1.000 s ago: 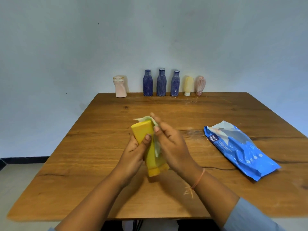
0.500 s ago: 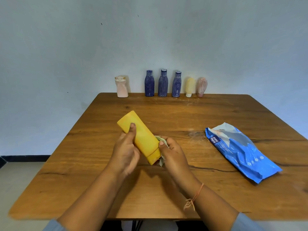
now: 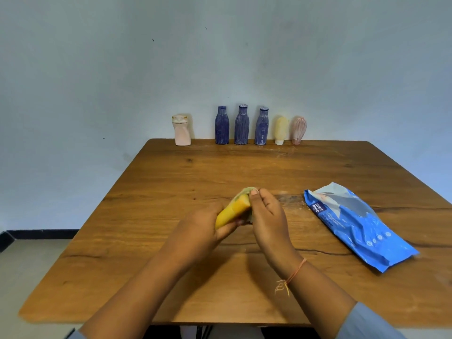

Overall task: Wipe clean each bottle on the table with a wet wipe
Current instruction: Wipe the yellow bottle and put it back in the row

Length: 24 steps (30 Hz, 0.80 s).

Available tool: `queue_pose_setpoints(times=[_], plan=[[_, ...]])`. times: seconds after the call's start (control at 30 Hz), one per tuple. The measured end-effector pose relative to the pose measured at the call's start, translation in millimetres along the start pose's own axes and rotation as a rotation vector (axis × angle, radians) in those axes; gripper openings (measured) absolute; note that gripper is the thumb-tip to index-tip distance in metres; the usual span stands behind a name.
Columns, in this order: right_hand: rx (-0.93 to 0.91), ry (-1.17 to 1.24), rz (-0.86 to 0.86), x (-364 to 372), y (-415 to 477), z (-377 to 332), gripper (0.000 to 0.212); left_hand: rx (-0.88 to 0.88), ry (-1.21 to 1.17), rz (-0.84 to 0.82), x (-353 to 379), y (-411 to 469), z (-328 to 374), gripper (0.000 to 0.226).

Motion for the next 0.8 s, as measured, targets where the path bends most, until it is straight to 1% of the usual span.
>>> queue_pose_setpoints(times=[0.03,0.1,0.17,0.2,0.27,0.33,0.4,0.47,0.5,0.6,0.73,0.8], plan=[[-0.012,0.029,0.021,-1.0,-0.8,0.0,0.028,-0.040,-0.031,-0.029,1.5,-0.3,2.7,0.023],[-0.064,0.056,0.031,-0.5,-4.1,-1.6,0.027,-0.084,-0.067,-0.070,4.5,0.2,7.2,0.028],[-0.163,0.056,0.009,1.5,-8.7,-6.7,0.023,-0.127,-0.192,-0.169,7.1,-0.8,12.6,0.029],[-0.229,0.021,-0.014,2.8,-10.7,-9.5,0.022,-0.142,-0.265,-0.207,7.7,-1.7,14.8,0.027],[-0.388,-0.120,-0.065,3.5,-13.2,-14.9,0.027,-0.156,-0.331,-0.225,6.2,-2.4,16.9,0.023],[-0.581,-0.307,-0.136,2.3,-13.0,-20.2,0.035,-0.162,-0.324,-0.240,4.7,-2.6,17.5,0.018],[-0.687,-0.377,-0.218,0.5,-11.9,-25.6,0.038,-0.178,-0.306,-0.234,5.3,-2.1,15.8,0.015],[-0.693,-0.348,-0.264,-3.1,-10.0,-30.0,0.039,-0.169,-0.296,-0.178,6.1,-1.5,12.9,0.012],[-0.685,-0.333,-0.271,-5.3,-8.8,-29.9,0.040,-0.159,-0.302,-0.150,6.5,-2.1,11.7,0.014],[-0.641,-0.305,-0.262,-12.1,-8.2,-24.0,0.041,-0.123,-0.366,-0.062,8.5,-5.3,7.4,0.033],[-0.623,-0.293,-0.248,-14.5,-10.9,-24.1,0.042,-0.065,-0.391,0.016,9.6,-7.0,5.4,0.034],[-0.601,-0.291,-0.219,-14.2,-10.4,-27.6,0.042,-0.046,-0.418,0.040,8.1,-5.5,6.2,0.039]])
Point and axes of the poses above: each hand's wrist, its own y-axis towards the middle knuckle, its own x-axis out of the palm, z = x × y, the point moved 3 cm from there along y, towards the middle knuckle, and after that the axes turned 12 degrees about -x, right-handed, at the moved point
